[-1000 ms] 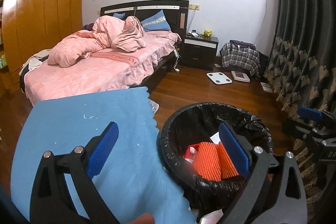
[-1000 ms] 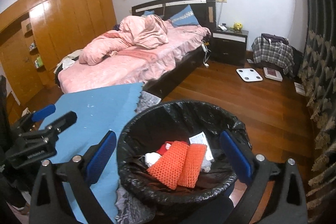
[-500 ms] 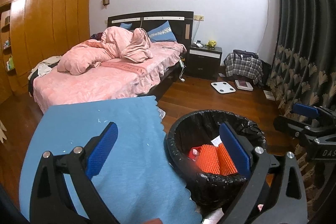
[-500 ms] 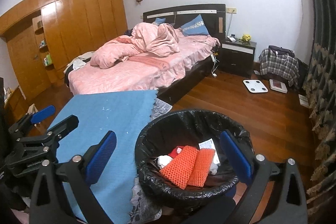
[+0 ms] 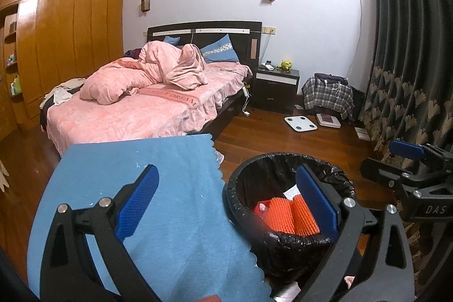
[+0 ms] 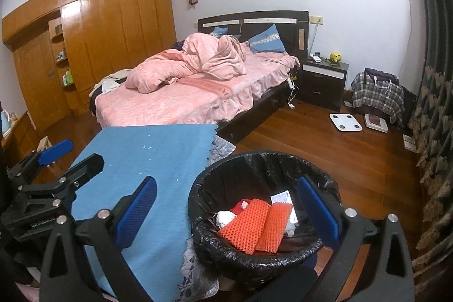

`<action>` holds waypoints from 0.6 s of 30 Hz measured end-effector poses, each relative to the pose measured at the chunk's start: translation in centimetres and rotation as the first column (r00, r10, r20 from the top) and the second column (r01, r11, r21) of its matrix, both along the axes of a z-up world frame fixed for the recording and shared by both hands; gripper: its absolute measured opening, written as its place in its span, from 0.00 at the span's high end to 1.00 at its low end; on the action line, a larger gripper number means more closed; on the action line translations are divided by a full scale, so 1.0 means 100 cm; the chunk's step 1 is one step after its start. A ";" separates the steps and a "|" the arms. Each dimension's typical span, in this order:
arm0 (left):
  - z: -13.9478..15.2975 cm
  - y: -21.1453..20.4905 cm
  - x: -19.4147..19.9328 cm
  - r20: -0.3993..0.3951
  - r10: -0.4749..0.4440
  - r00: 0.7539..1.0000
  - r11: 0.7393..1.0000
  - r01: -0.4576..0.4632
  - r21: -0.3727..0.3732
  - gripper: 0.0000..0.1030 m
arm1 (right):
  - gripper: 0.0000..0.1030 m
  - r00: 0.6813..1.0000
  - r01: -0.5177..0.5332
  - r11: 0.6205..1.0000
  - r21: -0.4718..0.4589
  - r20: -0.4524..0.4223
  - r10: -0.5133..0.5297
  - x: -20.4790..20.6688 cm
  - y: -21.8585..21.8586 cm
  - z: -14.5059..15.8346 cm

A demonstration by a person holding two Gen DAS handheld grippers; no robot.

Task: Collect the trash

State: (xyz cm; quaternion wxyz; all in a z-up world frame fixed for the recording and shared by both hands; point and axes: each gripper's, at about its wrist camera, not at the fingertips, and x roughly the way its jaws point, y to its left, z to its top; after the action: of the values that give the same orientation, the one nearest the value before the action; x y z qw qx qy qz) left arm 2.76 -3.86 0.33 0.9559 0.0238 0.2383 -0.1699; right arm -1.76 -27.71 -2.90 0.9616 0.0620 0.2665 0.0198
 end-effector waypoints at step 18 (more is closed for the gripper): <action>0.000 0.002 -0.001 0.000 0.002 1.000 1.000 -0.002 -0.001 0.08 | 0.06 1.000 -0.002 1.000 -0.012 0.007 0.002 -0.002 0.003 0.003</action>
State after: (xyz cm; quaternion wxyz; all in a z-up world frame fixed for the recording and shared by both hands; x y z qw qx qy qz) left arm 2.70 -3.65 0.32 0.9561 0.0234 0.2382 -0.1689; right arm -1.96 -27.39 -2.62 0.9629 0.0559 0.2633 0.0194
